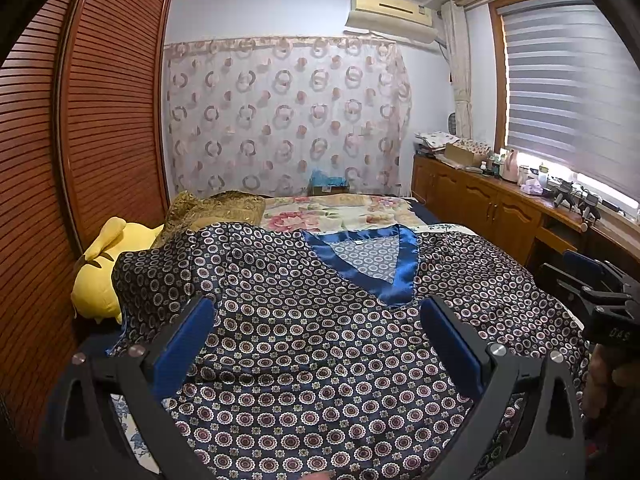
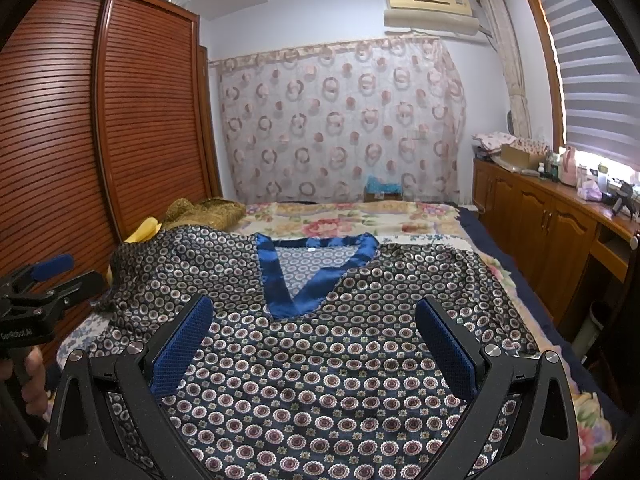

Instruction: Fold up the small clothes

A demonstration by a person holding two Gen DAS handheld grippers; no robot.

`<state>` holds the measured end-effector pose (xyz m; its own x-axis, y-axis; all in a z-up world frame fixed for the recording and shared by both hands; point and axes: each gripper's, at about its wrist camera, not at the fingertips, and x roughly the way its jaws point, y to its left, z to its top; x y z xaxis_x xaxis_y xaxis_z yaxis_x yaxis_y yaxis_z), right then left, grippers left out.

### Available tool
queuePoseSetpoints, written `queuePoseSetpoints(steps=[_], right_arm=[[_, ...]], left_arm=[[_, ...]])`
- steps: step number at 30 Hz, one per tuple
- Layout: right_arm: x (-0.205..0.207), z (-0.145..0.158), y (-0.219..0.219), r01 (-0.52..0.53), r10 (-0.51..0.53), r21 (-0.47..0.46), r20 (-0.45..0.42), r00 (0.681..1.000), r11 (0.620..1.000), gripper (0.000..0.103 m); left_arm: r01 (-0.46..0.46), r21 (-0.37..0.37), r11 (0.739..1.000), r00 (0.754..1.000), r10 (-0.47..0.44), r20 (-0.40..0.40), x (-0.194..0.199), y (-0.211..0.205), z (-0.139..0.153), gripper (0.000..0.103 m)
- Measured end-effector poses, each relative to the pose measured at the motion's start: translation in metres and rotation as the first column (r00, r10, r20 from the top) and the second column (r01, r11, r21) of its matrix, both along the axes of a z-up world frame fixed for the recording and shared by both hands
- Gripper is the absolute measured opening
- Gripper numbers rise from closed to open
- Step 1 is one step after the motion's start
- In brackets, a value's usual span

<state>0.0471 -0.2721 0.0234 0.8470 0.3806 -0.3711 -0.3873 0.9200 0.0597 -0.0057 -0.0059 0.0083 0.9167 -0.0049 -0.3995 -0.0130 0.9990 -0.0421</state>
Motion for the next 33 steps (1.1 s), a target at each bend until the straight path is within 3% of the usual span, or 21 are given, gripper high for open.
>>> queuePoseSetpoints(steps=[20, 33], right_arm=[[0.000, 0.001, 0.003, -0.005, 0.005, 0.008, 0.004, 1.000, 1.000, 0.103], [0.003, -0.011, 0.012, -0.049, 0.049, 0.010, -0.031, 0.998, 0.999, 0.103]], left_arm=[[-0.006, -0.001, 1.000, 1.000, 0.006, -0.009, 0.001, 0.002, -0.001, 0.103], [-0.058, 0.009, 0.998, 0.993, 0.059, -0.098, 0.006, 0.040, -0.034, 0.103]])
